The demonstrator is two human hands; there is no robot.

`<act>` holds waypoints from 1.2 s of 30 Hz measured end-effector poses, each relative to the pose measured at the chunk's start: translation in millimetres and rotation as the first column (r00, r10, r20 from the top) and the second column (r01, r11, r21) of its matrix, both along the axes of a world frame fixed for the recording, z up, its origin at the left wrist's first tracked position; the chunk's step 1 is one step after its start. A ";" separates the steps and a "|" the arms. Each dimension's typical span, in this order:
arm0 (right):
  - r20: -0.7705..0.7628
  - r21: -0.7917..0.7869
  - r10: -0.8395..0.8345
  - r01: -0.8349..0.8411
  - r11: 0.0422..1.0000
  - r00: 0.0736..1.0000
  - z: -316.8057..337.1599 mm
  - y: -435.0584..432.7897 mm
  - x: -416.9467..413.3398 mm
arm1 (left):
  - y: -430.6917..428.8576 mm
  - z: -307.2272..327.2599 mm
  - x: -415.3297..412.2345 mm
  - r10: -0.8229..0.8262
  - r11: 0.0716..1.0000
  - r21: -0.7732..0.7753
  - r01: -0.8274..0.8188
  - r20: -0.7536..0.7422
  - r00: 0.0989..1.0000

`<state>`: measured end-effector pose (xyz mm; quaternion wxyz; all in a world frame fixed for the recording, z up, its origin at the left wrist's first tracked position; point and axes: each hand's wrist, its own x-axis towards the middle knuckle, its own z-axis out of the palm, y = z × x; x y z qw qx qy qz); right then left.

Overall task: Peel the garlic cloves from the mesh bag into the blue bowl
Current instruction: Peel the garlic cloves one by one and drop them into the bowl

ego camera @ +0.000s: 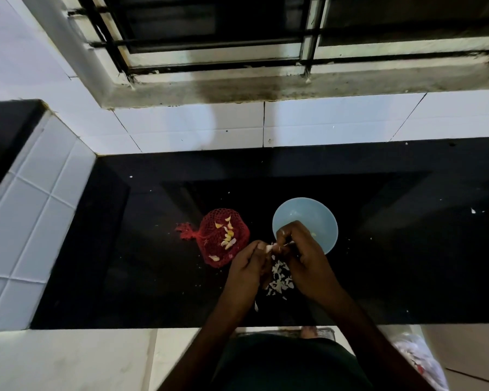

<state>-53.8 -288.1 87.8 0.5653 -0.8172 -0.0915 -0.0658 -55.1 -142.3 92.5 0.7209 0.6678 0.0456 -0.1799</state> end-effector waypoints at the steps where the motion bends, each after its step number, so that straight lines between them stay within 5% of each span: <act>1: -0.021 0.033 0.007 -0.006 0.999 1.000 -0.4 -2.1 -0.1 | 1.8 -0.5 0.2 0.005 1.000 0.009 -0.005 -0.008 1.000; 5: -0.092 0.075 0.123 -0.117 0.990 0.988 2.9 -10.1 0.1 | 5.9 -6.2 2.9 -0.026 0.995 0.094 0.023 0.032 0.999; 10: -0.169 0.141 0.200 -0.177 0.974 0.965 6.1 -15.2 7.0 | 2.8 -10.5 -0.2 -0.166 0.960 0.265 0.091 0.276 0.947; 18: 0.027 0.017 0.153 -0.153 0.988 0.988 -0.7 -6.7 5.9 | -3.1 -8.0 -2.2 -0.139 0.941 0.337 -0.014 0.424 0.895; 27: 0.043 0.107 0.046 -0.051 0.993 0.998 -5.4 1.0 -5.9 | -10.0 -5.4 -11.9 -0.004 0.983 0.180 -0.030 0.184 0.983; 32: -0.075 0.237 -0.014 0.031 0.971 0.997 -10.7 0.0 -13.3 | -5.5 -3.9 -10.0 -0.027 0.951 0.299 -0.082 0.344 0.939; 36: -0.094 0.233 0.053 -0.030 0.972 0.994 1.5 -4.2 -14.5 | 2.6 -5.4 -7.0 -0.197 0.882 0.465 -0.077 0.512 0.836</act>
